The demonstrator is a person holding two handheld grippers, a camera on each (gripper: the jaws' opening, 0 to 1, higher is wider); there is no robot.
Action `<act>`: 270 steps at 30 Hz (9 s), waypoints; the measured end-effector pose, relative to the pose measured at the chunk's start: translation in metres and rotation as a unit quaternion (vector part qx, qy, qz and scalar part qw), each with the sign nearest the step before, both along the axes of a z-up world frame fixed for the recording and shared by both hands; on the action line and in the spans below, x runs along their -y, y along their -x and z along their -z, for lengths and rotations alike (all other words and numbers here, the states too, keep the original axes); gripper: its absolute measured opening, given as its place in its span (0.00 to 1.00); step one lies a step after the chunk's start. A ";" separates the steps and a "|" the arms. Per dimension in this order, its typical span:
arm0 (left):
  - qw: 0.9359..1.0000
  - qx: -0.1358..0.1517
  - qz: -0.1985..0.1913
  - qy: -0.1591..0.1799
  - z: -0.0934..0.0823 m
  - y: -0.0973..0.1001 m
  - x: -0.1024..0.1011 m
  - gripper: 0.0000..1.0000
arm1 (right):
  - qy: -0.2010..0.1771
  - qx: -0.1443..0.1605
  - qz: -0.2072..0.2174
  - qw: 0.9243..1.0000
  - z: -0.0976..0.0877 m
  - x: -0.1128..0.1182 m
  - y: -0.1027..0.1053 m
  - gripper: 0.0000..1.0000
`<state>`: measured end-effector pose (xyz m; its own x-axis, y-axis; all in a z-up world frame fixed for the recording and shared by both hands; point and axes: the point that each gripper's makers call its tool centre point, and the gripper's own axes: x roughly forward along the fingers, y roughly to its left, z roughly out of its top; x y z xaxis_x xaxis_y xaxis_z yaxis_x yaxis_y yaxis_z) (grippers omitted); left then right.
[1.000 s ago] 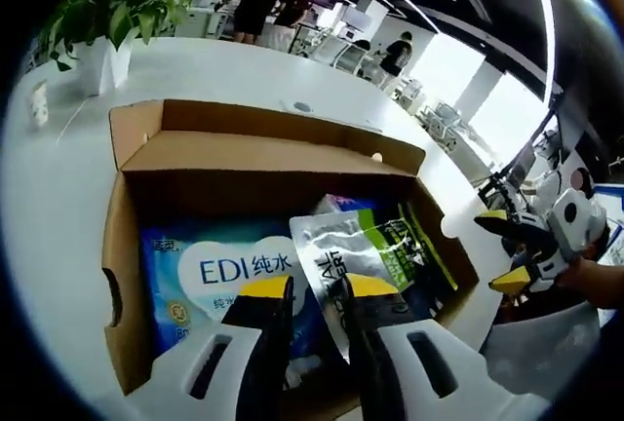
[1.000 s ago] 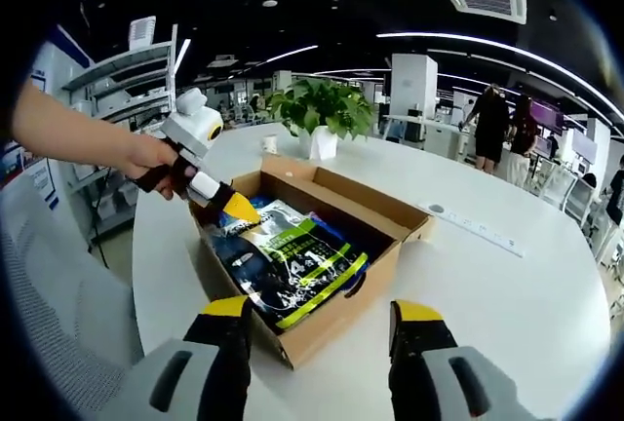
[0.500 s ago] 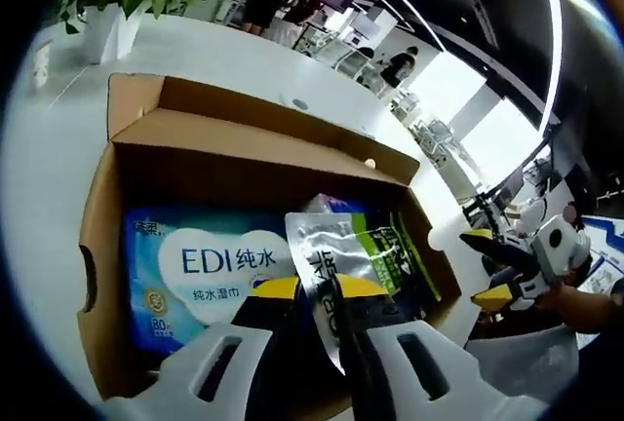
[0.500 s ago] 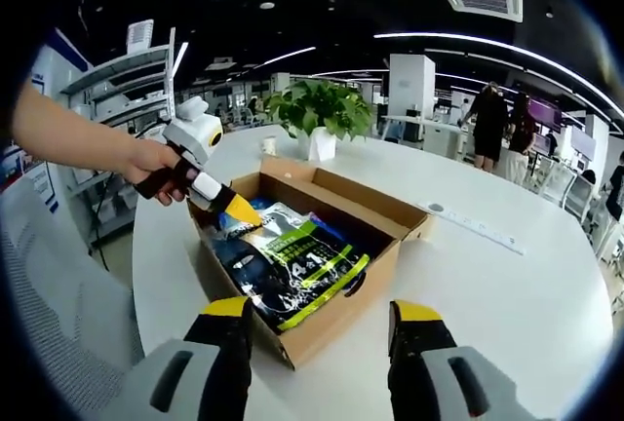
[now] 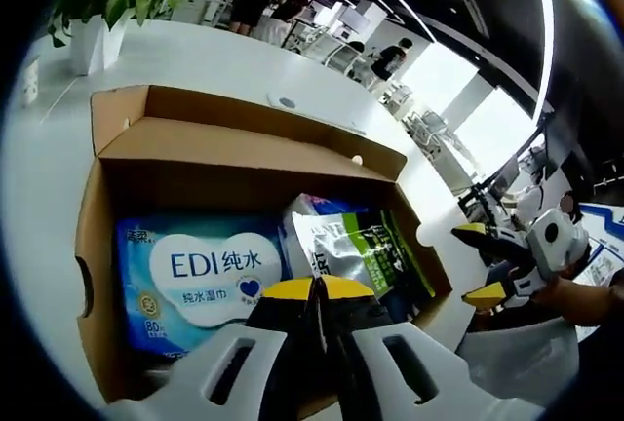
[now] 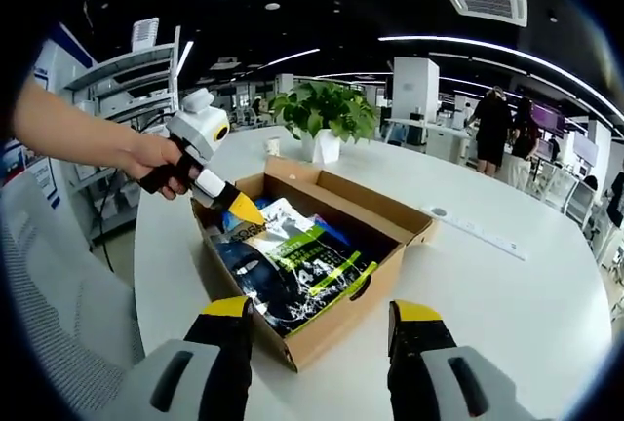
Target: Operate the shoe box by opening the lid, removing the specified soft item, and placing it in the target area until the item is outside and the box remains undamaged.
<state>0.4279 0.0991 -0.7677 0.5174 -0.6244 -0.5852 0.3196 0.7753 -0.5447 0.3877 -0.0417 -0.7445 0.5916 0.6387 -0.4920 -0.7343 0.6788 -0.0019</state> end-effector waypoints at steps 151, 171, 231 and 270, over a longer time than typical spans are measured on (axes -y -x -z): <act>0.991 0.091 0.087 -0.035 -0.098 -0.014 0.117 0.00 | 0.046 0.030 0.017 0.998 -0.029 0.020 -0.005 0.00; 0.989 0.083 0.110 -0.047 -0.077 -0.017 0.147 0.00 | 0.051 0.019 0.032 0.998 -0.007 0.055 -0.015 0.00; 0.980 0.088 0.138 -0.111 -0.027 -0.044 0.176 0.02 | -0.015 -0.061 0.112 0.992 0.061 0.088 -0.040 0.00; 0.984 0.116 0.097 -0.098 -0.061 -0.039 0.125 0.07 | 0.039 -0.091 0.088 0.991 0.100 0.095 -0.032 0.00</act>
